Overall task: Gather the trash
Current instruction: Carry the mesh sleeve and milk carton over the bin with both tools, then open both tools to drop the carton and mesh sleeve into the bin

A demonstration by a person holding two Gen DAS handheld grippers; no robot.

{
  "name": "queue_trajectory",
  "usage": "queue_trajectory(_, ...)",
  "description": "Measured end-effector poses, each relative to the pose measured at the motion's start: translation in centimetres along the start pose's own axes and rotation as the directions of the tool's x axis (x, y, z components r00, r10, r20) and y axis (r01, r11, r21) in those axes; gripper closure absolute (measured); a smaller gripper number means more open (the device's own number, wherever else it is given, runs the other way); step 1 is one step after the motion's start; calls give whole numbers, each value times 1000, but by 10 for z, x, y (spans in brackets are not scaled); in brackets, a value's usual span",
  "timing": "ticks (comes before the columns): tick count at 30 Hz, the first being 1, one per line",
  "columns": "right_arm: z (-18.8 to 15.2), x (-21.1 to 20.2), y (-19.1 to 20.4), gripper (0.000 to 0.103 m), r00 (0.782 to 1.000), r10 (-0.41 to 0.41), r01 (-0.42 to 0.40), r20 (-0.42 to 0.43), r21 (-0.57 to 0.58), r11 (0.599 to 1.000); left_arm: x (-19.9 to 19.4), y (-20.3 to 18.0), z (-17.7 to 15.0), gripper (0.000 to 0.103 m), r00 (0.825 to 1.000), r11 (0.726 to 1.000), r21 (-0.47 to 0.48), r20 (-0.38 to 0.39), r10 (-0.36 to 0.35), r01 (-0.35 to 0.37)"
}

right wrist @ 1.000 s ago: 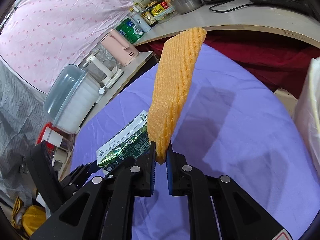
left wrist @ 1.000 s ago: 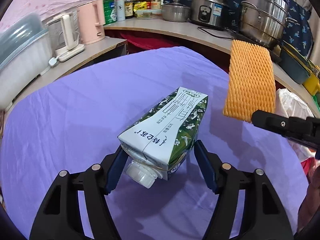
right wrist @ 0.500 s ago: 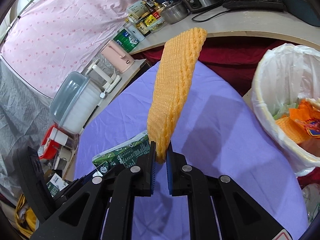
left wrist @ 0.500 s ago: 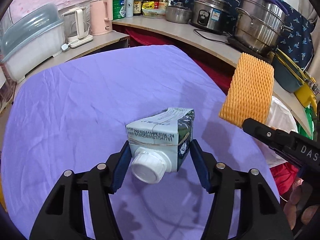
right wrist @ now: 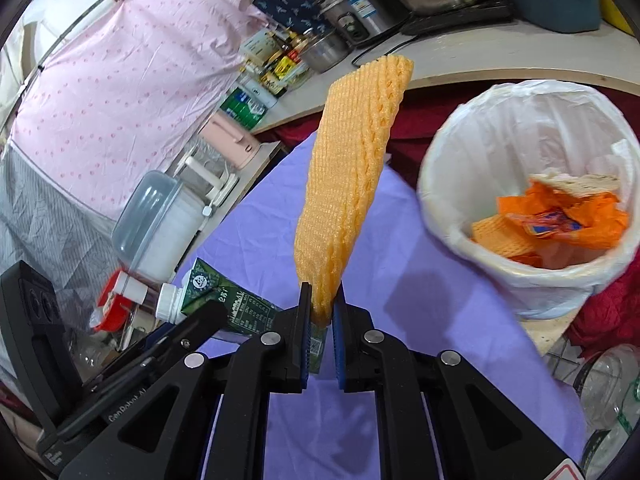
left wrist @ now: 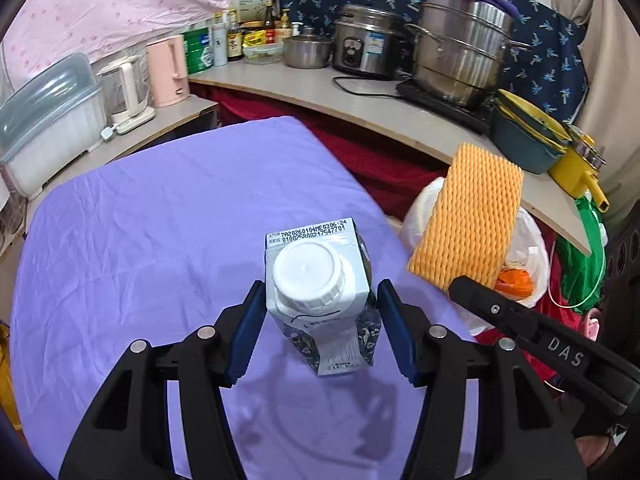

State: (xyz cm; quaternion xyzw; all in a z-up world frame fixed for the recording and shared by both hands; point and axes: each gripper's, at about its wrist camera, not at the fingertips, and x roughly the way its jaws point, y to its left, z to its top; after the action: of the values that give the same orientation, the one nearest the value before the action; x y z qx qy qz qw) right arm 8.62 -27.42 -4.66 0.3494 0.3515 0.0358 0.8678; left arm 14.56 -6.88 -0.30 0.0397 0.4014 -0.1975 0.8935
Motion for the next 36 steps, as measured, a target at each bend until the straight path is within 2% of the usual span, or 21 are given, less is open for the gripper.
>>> queue_trajectory(11,15,-61,-75,93,988,-83,65,129,133,989,-4,-93,35,49,992,988,118,60,-107,100)
queue_trajectory(15,17,-76,-101,93,982,-117,91,149,171,981,7,-126,50,49,981,977,129,65,-181,172)
queue_trajectory(20,17,-82,-121,93,977,-150,117,152,210,971,33,-160,62,49,975,966,150,38,-217,209)
queue_trajectory(26,15,-81,-137,93,974,-172,135,145,236,962,68,-173,73,48,971,964,119,15,-240,236)
queue_trajectory(32,15,-70,-142,93,977,-175,144,119,234,961,82,-167,81,31,980,977,97,45,-194,189)
queue_trajectory(36,20,-55,-141,93,981,-169,144,100,222,964,79,-154,83,26,983,983,68,54,-176,172)
